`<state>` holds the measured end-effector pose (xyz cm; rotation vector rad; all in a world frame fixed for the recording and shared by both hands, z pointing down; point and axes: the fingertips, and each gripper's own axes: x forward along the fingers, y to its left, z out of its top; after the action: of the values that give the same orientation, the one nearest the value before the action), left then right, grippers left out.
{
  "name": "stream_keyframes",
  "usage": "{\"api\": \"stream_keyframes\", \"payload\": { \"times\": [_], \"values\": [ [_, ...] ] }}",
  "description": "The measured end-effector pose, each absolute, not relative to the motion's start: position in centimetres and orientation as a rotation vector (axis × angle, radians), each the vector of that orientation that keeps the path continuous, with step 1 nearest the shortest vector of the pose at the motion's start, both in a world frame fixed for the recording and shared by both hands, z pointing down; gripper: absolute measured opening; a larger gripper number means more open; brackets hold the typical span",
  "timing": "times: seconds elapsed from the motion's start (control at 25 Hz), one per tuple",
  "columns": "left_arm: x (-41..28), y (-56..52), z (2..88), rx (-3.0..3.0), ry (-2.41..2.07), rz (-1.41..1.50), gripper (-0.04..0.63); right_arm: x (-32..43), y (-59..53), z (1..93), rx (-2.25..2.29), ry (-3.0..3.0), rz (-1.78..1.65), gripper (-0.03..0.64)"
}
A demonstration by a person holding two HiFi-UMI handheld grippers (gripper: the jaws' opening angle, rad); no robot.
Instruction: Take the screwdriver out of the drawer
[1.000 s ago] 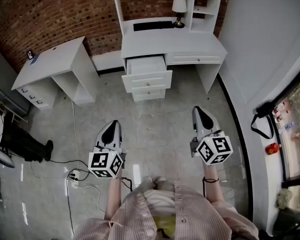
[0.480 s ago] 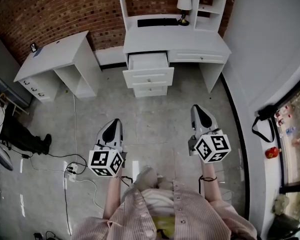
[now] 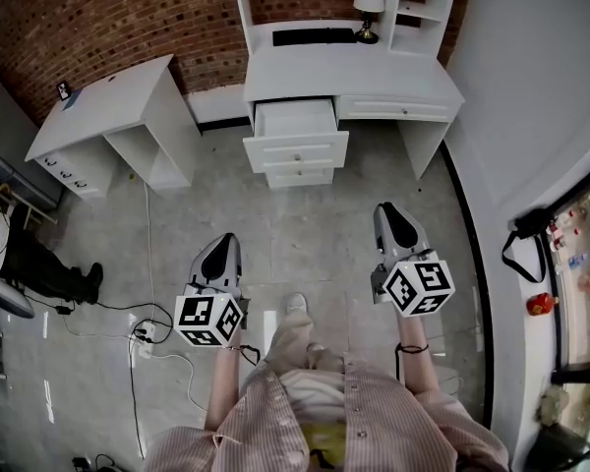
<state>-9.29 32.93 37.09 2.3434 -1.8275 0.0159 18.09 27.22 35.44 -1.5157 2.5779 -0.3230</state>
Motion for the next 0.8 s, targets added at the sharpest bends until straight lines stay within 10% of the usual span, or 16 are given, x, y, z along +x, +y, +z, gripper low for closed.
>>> {"api": "stream_keyframes", "payload": {
  "times": [0.8],
  "values": [
    [-15.8, 13.4, 39.5, 2.305, -1.767, 0.042, -0.002, 12.4, 8.2, 38.7, -1.594, 2.577, -0.41, 0.104]
  ]
}}
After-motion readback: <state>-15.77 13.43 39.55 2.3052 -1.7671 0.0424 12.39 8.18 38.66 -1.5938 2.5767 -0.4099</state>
